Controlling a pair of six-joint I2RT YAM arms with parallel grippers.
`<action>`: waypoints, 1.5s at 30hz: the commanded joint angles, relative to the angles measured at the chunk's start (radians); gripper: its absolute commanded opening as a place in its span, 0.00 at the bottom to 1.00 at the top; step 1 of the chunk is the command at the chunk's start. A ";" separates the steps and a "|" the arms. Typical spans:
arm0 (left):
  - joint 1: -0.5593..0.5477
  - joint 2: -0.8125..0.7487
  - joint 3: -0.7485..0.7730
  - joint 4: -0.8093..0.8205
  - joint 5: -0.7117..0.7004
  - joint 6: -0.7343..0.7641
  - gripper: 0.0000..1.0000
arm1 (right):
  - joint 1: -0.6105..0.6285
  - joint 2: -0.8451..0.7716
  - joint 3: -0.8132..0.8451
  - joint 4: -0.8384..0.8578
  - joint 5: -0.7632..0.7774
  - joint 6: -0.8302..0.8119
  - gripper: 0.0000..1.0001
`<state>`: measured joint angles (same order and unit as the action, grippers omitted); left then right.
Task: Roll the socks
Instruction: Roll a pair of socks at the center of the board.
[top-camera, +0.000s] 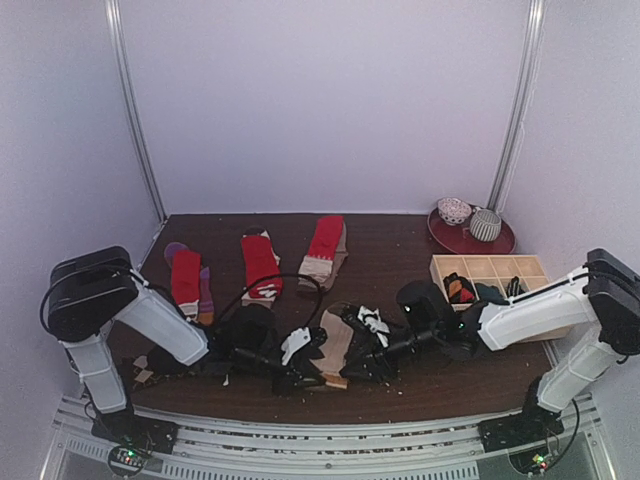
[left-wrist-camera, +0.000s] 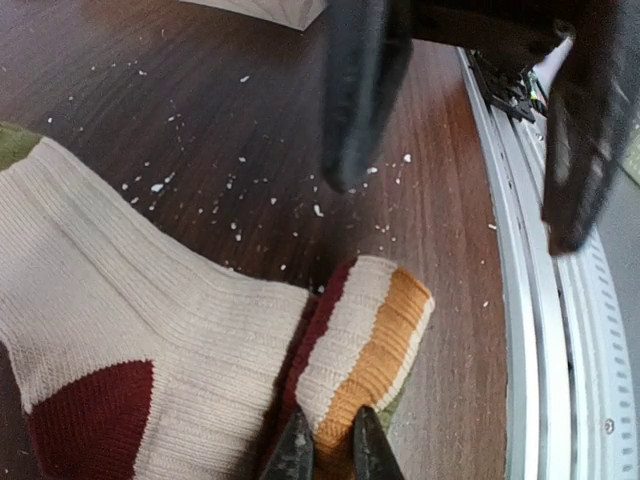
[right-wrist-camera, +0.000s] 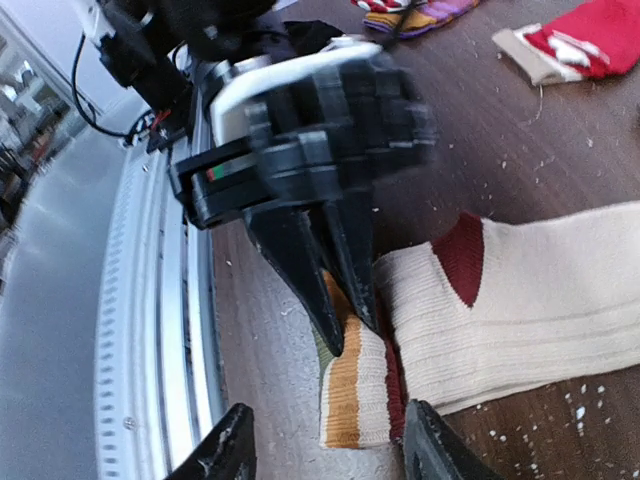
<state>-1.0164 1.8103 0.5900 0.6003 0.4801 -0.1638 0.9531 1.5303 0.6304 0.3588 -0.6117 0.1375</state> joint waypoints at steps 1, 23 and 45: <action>0.033 0.077 -0.006 -0.247 0.057 -0.132 0.09 | 0.160 -0.030 -0.051 0.046 0.384 -0.356 0.53; 0.075 0.098 0.007 -0.286 0.143 -0.184 0.10 | 0.277 0.125 -0.040 0.166 0.611 -0.478 0.51; 0.090 0.117 0.008 -0.287 0.157 -0.177 0.10 | 0.325 0.212 -0.029 0.208 0.612 -0.469 0.42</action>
<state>-0.9318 1.8645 0.6445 0.5259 0.6891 -0.3332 1.2736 1.6810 0.5964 0.5625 0.0143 -0.3595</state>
